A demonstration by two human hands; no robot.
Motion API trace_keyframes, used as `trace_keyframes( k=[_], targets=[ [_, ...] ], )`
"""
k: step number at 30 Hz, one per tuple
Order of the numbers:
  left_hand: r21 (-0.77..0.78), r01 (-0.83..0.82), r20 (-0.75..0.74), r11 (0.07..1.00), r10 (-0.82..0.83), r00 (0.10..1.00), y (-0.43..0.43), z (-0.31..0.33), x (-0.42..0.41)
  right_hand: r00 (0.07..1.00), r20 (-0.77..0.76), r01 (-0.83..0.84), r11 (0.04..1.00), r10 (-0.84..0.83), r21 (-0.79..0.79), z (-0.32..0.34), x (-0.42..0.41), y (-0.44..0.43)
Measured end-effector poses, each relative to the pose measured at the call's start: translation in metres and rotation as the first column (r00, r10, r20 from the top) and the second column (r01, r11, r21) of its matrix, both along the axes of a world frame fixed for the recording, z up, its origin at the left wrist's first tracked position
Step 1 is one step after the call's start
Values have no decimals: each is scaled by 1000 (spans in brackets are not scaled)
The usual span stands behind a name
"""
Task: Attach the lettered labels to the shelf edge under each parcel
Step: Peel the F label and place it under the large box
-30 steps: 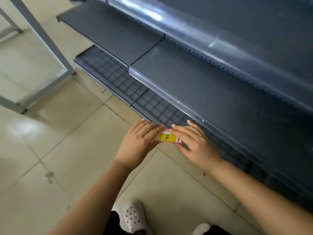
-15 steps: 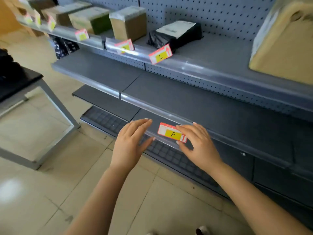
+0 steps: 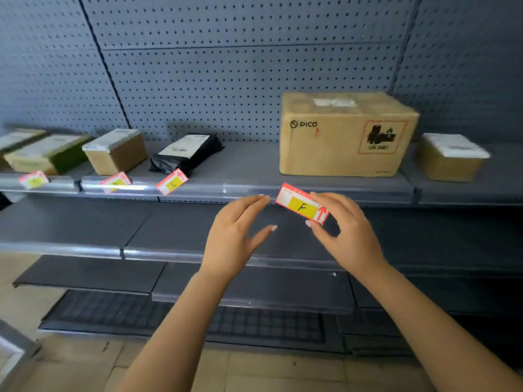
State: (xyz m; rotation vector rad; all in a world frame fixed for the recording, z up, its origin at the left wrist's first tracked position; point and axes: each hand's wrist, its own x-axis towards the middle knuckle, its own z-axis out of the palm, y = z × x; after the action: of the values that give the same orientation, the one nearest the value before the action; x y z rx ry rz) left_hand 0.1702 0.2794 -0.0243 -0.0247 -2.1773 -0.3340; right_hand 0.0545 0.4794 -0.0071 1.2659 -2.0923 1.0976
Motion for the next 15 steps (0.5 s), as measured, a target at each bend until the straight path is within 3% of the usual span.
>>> trace_keyframes(
  k=[7, 15],
  targets=[
    [-55, 64, 30, 996, -63, 998, 50, 10, -102, 1000, 21, 11, 999, -12, 49, 7, -88, 55],
    [-242, -33, 67, 970, 51, 996, 66, 15, -190, 979, 80, -192, 979, 187, 73, 8, -185, 70]
  ],
)
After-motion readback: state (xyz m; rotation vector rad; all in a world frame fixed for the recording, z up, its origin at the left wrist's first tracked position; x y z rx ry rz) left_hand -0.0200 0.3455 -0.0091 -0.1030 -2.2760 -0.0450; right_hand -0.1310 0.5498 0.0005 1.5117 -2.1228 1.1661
